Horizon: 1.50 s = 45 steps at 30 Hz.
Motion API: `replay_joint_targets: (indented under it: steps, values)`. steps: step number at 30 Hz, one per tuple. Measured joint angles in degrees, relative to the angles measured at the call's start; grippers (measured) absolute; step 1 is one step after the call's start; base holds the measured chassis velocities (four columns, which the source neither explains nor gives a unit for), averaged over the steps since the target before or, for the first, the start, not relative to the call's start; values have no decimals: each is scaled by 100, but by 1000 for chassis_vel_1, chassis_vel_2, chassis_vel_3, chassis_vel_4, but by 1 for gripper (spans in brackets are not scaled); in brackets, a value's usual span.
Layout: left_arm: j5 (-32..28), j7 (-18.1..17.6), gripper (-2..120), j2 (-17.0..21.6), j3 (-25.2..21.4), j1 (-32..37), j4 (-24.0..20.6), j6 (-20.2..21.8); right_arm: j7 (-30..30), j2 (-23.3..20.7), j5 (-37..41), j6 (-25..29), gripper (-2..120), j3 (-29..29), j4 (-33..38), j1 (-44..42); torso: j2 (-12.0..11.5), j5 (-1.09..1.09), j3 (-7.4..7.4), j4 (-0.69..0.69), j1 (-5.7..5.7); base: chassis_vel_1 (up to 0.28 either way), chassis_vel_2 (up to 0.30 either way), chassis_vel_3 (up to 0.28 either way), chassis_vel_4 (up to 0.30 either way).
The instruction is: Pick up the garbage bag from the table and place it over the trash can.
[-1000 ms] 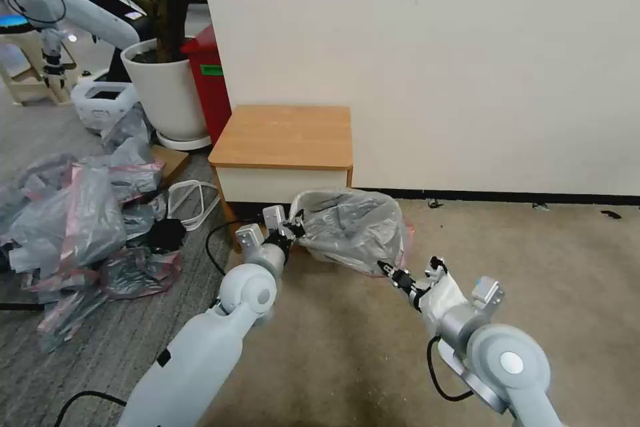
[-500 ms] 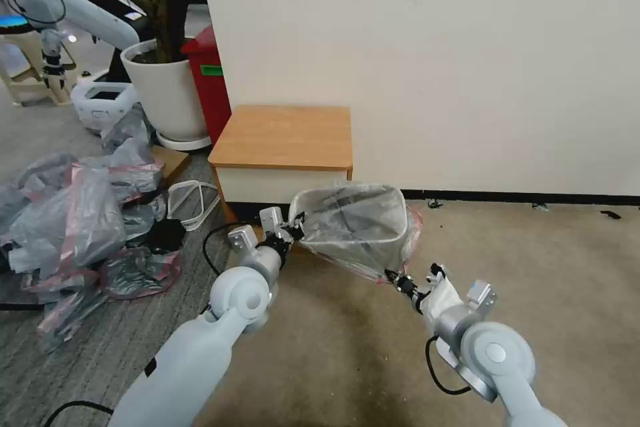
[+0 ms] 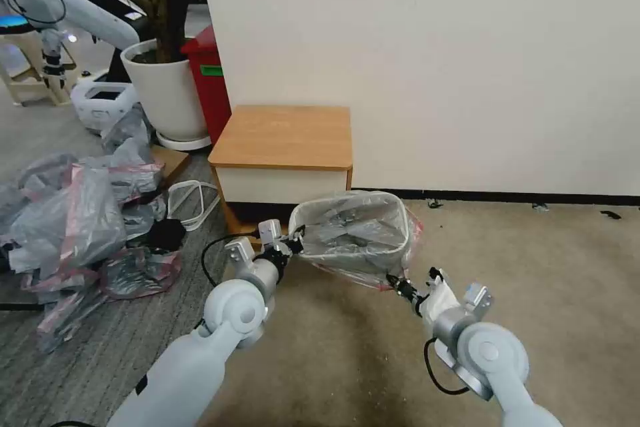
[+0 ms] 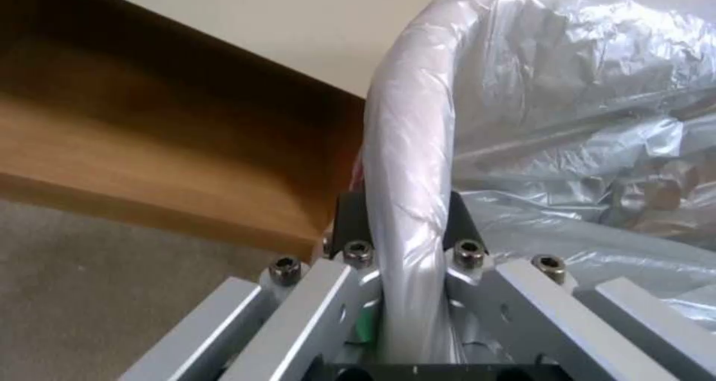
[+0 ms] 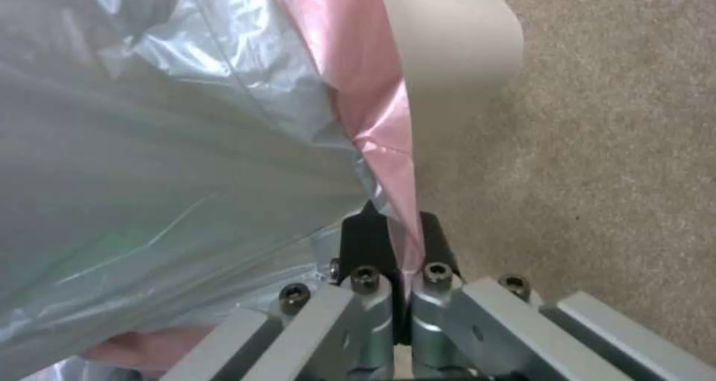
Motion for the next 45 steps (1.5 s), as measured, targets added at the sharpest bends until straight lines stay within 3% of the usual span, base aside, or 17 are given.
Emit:
replay_joint_targets:
  steps: [6, 14, 24, 27, 29, 32, 34, 35, 37, 45]
  values:
    - [279, 103, 4, 118, -29, 1, 199, -43, -55, -87, -299, 40, 6, -54, 94, -96, 0, -1, 0, 0, 0, 0, 0, 0, 0]
    - [511, 324, 4, 334, -128, 31, 432, -143, -307, -161, -1084, 116, 39, -403, 215, -277, 0, 0, 0, 1, 0, 0, 0, 0, 0]
    - [511, 634, 4, 650, -251, 186, 456, -233, -747, -492, -1538, 328, 70, -188, -81, -249, 0, 0, 0, 0, 0, 0, 0, 0, 0]
    - [527, 811, 4, 756, -305, 269, 422, -261, -1338, -754, -1485, 438, 86, -17, -301, -169, 0, 1, 0, 0, 0, 0, 0, 0, 0]
    - [533, 863, 4, 784, -321, 290, 411, -271, -1590, -844, -1348, 454, 88, 44, -368, -151, 0, 1, 0, 0, 0, 0, 0, 0, 0]
    - [540, 1006, 4, 868, -366, 348, 372, -297, -2546, -1095, -592, 438, 102, 222, -602, -69, 0, 0, 0, 0, 0, 0, 0, 0, 0]
    - [541, 1022, 4, 881, -371, 358, 362, -302, -2760, -1128, -489, 430, 103, 248, -658, -53, 0, 1, 0, 0, 0, 0, 0, 0, 0]
    - [541, 1038, 4, 901, -376, 373, 339, -307, -3419, -1206, -337, 384, 106, 289, -806, -13, 0, 1, 0, 0, 0, 0, 0, 0, 0]
    - [541, 1041, 4, 915, -380, 386, 299, -311, -4040, -1288, -283, 320, 111, 281, -949, 39, 0, 1, 0, -1, 0, 0, 0, 0, 0]
    - [519, 1041, 4, 956, -396, 480, 29, -312, -4715, -1466, -445, 289, 113, -32, -1467, 441, 0, 1, 0, 0, 0, 0, 0, 0, 0]
